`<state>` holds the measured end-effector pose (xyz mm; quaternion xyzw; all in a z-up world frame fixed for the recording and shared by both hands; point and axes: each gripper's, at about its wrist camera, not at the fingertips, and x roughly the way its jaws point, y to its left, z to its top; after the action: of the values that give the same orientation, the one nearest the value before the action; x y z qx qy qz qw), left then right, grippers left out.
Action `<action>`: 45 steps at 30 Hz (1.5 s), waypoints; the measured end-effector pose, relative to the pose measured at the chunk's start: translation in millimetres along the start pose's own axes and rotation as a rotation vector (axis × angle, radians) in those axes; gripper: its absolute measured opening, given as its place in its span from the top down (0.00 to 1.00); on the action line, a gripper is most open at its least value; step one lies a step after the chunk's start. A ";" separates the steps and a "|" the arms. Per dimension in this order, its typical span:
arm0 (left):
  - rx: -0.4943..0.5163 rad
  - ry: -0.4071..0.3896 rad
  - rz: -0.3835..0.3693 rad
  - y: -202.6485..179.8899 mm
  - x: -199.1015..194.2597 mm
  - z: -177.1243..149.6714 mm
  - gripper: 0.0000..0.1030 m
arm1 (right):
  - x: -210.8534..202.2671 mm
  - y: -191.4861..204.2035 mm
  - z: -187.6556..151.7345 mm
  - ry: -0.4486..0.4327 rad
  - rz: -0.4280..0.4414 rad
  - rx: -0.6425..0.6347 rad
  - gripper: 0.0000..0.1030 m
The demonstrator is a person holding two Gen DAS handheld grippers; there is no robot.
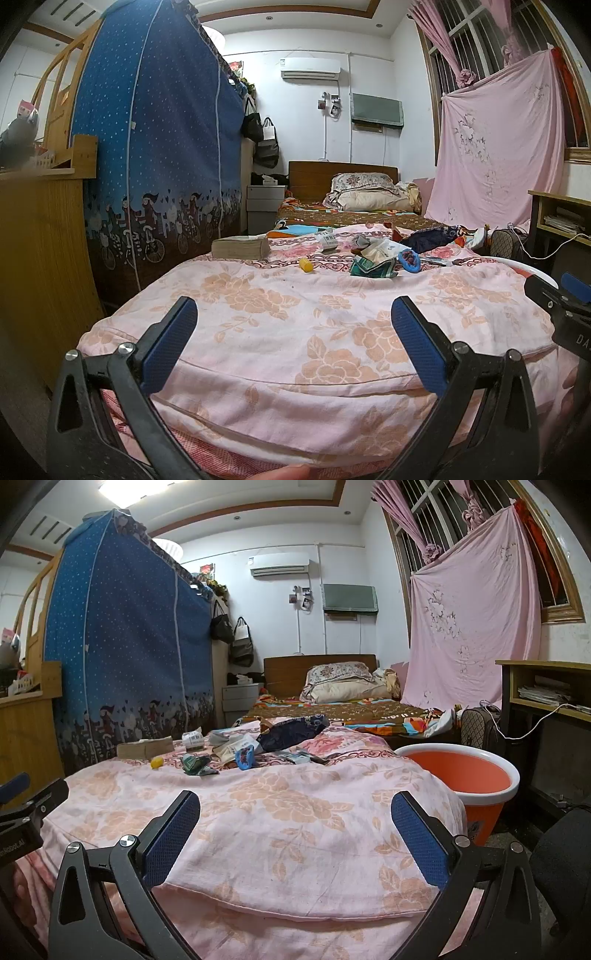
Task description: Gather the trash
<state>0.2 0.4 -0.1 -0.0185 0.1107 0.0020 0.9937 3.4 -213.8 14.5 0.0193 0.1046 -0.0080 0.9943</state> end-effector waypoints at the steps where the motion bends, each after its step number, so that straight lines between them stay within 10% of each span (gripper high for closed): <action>1: 0.000 0.000 -0.001 0.2 0.1 -0.1 0.11 | 0.0 0.0 0.0 0.000 0.000 0.000 0.00; 45: 0.010 -0.003 -0.002 2.3 -2.7 1.2 0.11 | 0.9 0.6 0.1 0.004 0.000 -0.001 0.00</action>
<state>-2.2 2.7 1.6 -0.0137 0.1095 0.0003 0.9939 4.3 -213.2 14.4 0.0190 0.1066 -0.0080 0.9941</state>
